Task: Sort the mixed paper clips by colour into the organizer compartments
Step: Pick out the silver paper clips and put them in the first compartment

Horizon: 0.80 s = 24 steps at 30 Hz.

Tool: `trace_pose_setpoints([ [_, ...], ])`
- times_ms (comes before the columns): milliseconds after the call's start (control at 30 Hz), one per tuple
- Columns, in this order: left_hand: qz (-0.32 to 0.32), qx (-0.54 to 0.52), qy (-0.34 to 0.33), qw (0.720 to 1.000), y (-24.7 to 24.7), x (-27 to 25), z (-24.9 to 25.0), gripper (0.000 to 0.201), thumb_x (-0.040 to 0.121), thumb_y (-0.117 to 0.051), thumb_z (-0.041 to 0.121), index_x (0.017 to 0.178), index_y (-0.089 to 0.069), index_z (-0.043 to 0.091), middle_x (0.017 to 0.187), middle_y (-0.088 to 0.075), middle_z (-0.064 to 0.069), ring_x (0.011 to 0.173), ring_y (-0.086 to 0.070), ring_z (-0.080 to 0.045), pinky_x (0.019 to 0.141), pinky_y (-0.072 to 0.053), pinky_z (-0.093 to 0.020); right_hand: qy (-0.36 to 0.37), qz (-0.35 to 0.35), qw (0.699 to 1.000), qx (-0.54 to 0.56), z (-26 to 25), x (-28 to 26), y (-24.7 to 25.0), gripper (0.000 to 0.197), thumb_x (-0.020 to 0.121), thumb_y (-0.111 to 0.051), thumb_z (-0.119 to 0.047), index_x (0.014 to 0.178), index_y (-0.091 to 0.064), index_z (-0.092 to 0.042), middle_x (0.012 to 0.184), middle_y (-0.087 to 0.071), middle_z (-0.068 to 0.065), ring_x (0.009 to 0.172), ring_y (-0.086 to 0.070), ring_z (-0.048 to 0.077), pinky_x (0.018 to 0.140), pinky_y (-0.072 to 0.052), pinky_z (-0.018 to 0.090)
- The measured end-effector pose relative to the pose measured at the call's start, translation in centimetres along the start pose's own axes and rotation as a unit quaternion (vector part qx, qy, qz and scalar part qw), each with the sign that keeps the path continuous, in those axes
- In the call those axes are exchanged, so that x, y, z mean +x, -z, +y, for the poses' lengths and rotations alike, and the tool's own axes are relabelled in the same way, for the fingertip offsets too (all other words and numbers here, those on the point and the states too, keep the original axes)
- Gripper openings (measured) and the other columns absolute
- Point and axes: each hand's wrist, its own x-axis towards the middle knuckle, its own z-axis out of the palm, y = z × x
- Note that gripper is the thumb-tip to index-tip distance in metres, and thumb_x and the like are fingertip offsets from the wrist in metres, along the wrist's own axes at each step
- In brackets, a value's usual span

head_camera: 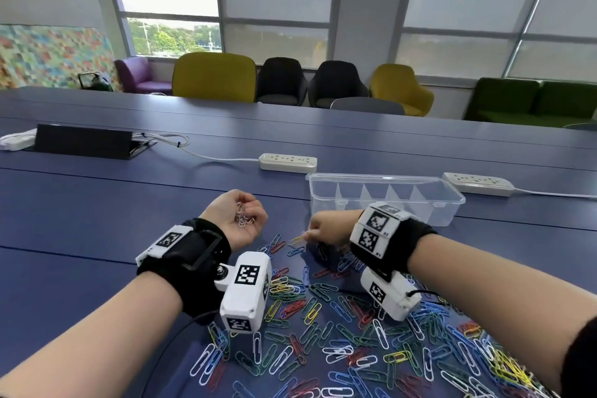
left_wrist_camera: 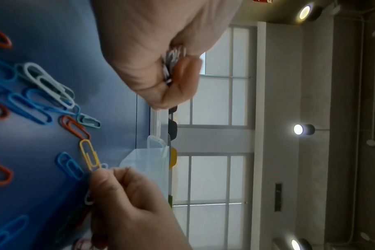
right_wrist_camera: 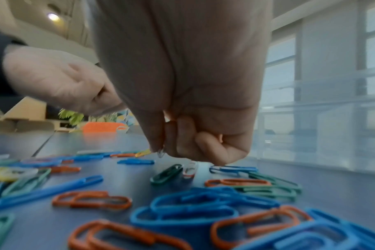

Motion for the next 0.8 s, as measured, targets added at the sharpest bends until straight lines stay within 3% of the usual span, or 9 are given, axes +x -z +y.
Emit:
trace_pose_setpoints([
  [100, 0.016, -0.058, -0.007, 0.998, -0.4, 0.4, -1.0, 0.036, 0.095, -0.034, 0.007, 0.061, -0.045, 0.005, 0.059, -0.043, -0.005, 0.056, -0.043, -0.013, 0.041, -0.053, -0.031, 0.012, 0.022, 0.997, 0.07, 1.1, -1.8, 1.5, 0.031, 0.101, -0.036, -0.032, 0.09, -0.05, -0.006, 0.066, -0.043, -0.001, 0.06, -0.041, 0.015, 0.053, -0.031, 0.021],
  [133, 0.01, -0.062, -0.006, 0.998, -0.8, 0.3, -1.5, 0.036, 0.097, -0.033, 0.008, 0.065, -0.049, 0.002, 0.06, -0.049, -0.008, 0.062, -0.048, -0.016, 0.056, -0.057, -0.037, 0.014, 0.023, 0.995, 0.096, 1.4, -2.4, 1.9, 0.029, 0.101, -0.036, -0.032, 0.088, -0.047, -0.009, 0.068, -0.043, 0.002, 0.058, -0.038, 0.014, 0.052, -0.031, 0.021],
  [200, 0.003, -0.046, -0.005, 0.999, -1.6, 0.1, -2.5, 0.034, 0.098, -0.03, 0.006, 0.074, -0.054, -0.003, 0.06, -0.058, -0.017, 0.072, -0.055, -0.023, 0.088, -0.05, -0.041, 0.022, 0.017, 0.99, 0.138, 1.9, -3.6, 2.6, 0.026, 0.1, -0.038, -0.031, 0.088, -0.044, -0.009, 0.075, -0.043, 0.008, 0.058, -0.036, 0.015, 0.051, -0.033, 0.022],
  [267, 0.006, -0.03, -0.002, 1.0, -2.5, -0.1, -3.6, 0.036, 0.098, -0.028, 0.007, 0.079, -0.055, -0.007, 0.074, -0.06, -0.023, 0.08, -0.056, -0.029, 0.101, -0.04, -0.043, 0.037, 0.036, 0.99, 0.133, 1.9, -4.7, 3.2, 0.023, 0.1, -0.039, -0.031, 0.093, -0.043, -0.009, 0.081, -0.044, 0.01, 0.063, -0.037, 0.016, 0.053, -0.033, 0.021],
  [367, -0.023, -0.026, 0.034, 0.999, -3.4, -0.2, -5.3, 0.04, 0.099, -0.024, 0.011, 0.087, -0.055, -0.011, 0.093, -0.057, -0.026, 0.085, -0.056, -0.034, 0.097, -0.037, -0.048, 0.091, 0.117, 0.985, 0.085, 1.1, -5.7, 4.2, 0.016, 0.099, -0.041, -0.026, 0.09, -0.042, -0.012, 0.075, -0.044, -0.004, 0.062, -0.036, 0.007, 0.056, -0.031, 0.013],
  [467, -0.068, -0.042, 0.058, 0.995, -4.4, -0.1, -6.7, 0.038, 0.099, -0.024, 0.009, 0.089, -0.054, -0.011, 0.087, -0.06, -0.029, 0.085, -0.058, -0.035, 0.088, -0.044, -0.05, 0.116, 0.129, 0.984, 0.044, -0.1, -5.8, 4.8, 0.01, 0.098, -0.046, -0.025, 0.094, -0.048, -0.016, 0.076, -0.044, -0.01, 0.068, -0.043, 0.008, 0.06, -0.033, 0.02],
  [600, -0.088, -0.081, 0.077, 0.99, -5.3, 0.7, -7.3, 0.038, 0.097, -0.024, 0.007, 0.082, -0.055, -0.01, 0.069, -0.059, -0.024, 0.071, -0.058, -0.028, 0.046, -0.054, -0.05, 0.125, 0.141, 0.982, -0.01, 0.2, -5.6, 4.9, 0.025, 0.094, -0.054, -0.025, 0.114, -0.061, -0.011, 0.106, -0.064, 0.003, 0.092, -0.057, 0.015, 0.076, -0.038, 0.02],
  [733, -0.076, -0.123, 0.08, 0.986, -5.3, 1.4, -7.1, 0.037, 0.098, -0.027, 0.01, 0.085, -0.055, -0.008, 0.081, -0.059, -0.023, 0.074, -0.059, -0.031, 0.06, -0.056, -0.045, 0.132, 0.218, 0.962, 0.101, 2.8, -6.3, 6.0, 0.025, 0.096, -0.049, -0.022, 0.113, -0.066, -0.013, 0.111, -0.068, 0.002, 0.1, -0.061, 0.013, 0.09, -0.043, 0.024],
  [800, -0.044, -0.104, 0.068, 0.991, -5.4, 2.0, -6.7, 0.036, 0.096, -0.028, 0.009, 0.075, -0.054, -0.003, 0.063, -0.057, -0.017, 0.051, -0.059, -0.027, 0.043, -0.055, -0.034, 0.097, 0.233, 0.961, 0.115, 5.2, -6.5, 6.2, 0.027, 0.097, -0.048, -0.021, 0.116, -0.064, -0.011, 0.114, -0.066, 0.004, 0.106, -0.059, 0.016, 0.09, -0.041, 0.024],
])
